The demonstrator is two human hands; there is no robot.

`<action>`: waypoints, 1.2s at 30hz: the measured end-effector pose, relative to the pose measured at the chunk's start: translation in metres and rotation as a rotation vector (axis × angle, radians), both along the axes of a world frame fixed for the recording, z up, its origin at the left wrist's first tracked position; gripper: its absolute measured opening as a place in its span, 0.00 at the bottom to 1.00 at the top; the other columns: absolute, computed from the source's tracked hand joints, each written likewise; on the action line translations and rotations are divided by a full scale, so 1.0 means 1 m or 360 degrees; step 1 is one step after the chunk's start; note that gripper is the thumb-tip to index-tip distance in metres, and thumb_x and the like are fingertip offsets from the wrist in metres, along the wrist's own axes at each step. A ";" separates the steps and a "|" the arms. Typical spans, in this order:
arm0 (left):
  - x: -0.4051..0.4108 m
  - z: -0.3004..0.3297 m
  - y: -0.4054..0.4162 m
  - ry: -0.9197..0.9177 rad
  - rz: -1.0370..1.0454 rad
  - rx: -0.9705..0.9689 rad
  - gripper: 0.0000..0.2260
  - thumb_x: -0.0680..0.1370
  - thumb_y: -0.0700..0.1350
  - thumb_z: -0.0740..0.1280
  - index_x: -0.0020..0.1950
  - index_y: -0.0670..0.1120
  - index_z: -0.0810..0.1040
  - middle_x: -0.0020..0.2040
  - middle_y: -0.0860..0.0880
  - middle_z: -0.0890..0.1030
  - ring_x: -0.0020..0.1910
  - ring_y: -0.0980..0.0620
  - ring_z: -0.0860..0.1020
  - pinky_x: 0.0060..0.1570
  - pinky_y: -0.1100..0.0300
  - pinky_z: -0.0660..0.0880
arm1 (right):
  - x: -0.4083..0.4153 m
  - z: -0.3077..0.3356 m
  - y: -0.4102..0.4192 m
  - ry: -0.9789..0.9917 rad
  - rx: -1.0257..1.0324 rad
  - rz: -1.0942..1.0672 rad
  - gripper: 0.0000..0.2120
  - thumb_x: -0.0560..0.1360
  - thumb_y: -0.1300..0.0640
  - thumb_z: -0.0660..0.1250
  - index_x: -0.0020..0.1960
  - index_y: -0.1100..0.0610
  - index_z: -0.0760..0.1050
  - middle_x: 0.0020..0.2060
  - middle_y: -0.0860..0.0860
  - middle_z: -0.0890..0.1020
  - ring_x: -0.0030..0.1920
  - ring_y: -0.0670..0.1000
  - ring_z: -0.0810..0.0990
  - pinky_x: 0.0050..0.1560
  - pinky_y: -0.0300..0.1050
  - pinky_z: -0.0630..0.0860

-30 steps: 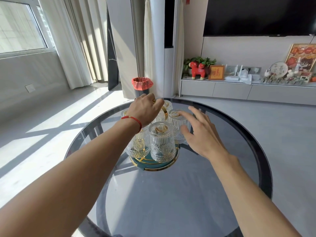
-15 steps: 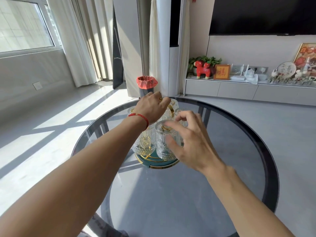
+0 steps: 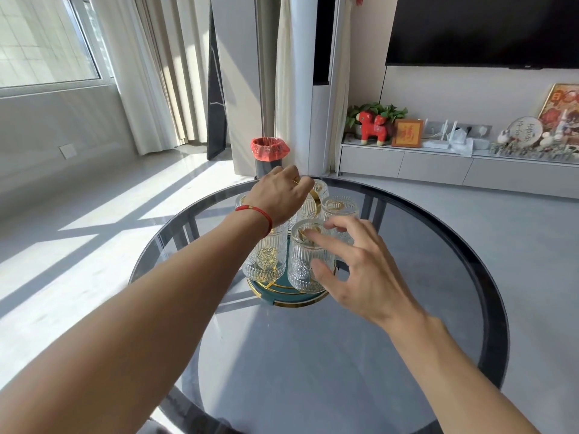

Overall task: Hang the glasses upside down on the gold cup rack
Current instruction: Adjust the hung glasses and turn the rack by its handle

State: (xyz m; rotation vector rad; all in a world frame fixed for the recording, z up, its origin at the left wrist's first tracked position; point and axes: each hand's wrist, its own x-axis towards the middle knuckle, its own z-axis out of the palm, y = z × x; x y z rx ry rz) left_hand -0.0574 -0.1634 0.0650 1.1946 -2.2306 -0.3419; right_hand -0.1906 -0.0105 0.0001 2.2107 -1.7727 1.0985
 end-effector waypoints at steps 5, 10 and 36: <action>0.001 0.000 0.000 0.0001 0.0010 0.0030 0.12 0.82 0.53 0.56 0.49 0.46 0.71 0.47 0.43 0.75 0.44 0.44 0.73 0.41 0.53 0.65 | 0.002 0.000 0.001 0.0040 -0.0005 -0.0019 0.21 0.79 0.46 0.66 0.69 0.50 0.81 0.63 0.52 0.78 0.65 0.54 0.74 0.61 0.61 0.76; 0.001 0.001 0.004 -0.0036 -0.0006 0.0001 0.13 0.82 0.52 0.56 0.51 0.43 0.72 0.48 0.44 0.74 0.45 0.44 0.73 0.41 0.54 0.66 | 0.002 0.000 0.001 0.0043 -0.0010 -0.0009 0.20 0.79 0.47 0.66 0.69 0.51 0.81 0.63 0.52 0.78 0.65 0.54 0.74 0.61 0.61 0.77; 0.094 -0.056 0.058 -0.0063 -0.0232 -0.0546 0.16 0.79 0.49 0.65 0.65 0.46 0.81 0.67 0.47 0.80 0.69 0.48 0.75 0.72 0.53 0.68 | 0.013 0.075 -0.085 0.0020 0.0262 0.0035 0.20 0.86 0.58 0.58 0.76 0.54 0.73 0.74 0.52 0.77 0.75 0.49 0.72 0.74 0.39 0.63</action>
